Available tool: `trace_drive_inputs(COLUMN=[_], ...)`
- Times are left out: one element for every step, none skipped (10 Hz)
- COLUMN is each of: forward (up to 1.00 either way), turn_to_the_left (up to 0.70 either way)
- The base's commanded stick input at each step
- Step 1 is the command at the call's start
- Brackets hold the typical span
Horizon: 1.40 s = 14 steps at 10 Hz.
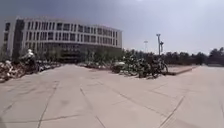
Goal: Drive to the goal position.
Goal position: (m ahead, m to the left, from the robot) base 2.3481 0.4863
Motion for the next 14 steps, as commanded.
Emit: trace_drive_inputs(forward=[0.7,0.7,0.7,0.7,0.7,0.7,0.7,0.7,0.7,0.7,0.7,0.7,0.7,0.7], turn_to_the_left=[0.06,0.35,0.35,0.35,0.35,0.35,0.32,0.09,0.0,0.0,0.0,0.0,0.0,0.0])
